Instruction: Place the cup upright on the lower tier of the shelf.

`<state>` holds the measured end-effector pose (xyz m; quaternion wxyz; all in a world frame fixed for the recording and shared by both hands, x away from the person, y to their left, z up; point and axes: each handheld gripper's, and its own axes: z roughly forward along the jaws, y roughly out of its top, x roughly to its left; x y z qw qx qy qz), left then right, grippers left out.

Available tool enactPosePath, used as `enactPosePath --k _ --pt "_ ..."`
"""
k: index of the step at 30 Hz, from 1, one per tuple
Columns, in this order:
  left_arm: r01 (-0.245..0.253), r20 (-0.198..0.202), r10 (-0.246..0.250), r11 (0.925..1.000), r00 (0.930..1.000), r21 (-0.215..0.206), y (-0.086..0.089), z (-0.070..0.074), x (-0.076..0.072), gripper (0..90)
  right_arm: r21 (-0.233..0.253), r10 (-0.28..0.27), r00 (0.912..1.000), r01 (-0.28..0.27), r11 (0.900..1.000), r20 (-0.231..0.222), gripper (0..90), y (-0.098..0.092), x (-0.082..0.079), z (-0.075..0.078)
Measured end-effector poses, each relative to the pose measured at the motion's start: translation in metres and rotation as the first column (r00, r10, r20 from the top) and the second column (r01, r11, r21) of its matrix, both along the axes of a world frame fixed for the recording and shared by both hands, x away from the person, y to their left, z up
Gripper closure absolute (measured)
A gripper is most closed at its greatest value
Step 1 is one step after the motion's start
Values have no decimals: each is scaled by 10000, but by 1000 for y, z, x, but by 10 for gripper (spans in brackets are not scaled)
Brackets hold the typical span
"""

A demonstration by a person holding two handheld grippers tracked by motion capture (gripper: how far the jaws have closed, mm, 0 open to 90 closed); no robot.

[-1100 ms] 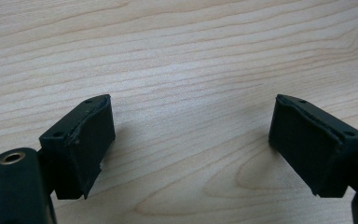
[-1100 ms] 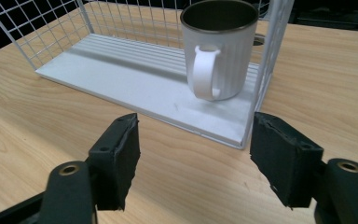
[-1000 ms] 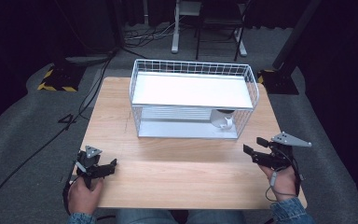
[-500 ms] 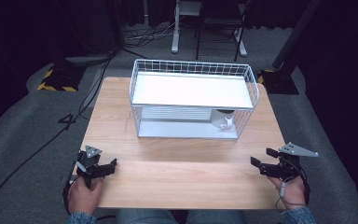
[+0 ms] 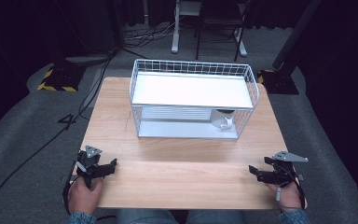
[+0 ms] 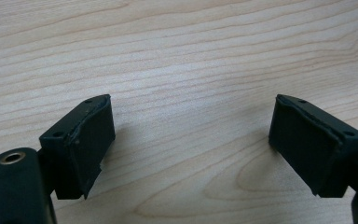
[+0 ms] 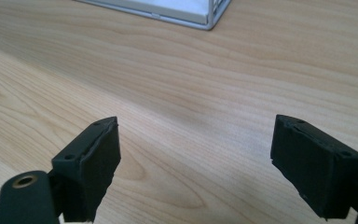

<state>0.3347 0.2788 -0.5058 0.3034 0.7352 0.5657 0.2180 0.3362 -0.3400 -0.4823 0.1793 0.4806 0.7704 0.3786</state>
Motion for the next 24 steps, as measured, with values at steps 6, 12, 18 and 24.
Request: enactPosePath --k 6,12,18,24 --pt "-30 20 30 10000 10000 -34 0 0 0 146 -414 -13 9998 6 9991 -182 159 2 0 -11" --pt "-29 22 29 10000 10000 -32 0 0 0 146 -648 87 9999 -95 9979 -133 157 5 0 -19" --pt "-27 21 28 10000 10000 -31 0 0 0 147 -915 -61 9999 76 9958 162 151 9 -1 -23" --pt "-9 3 9 10000 10000 0 0 0 0 146 -1029 -58 9998 79 9947 204 143 10 0 -23"
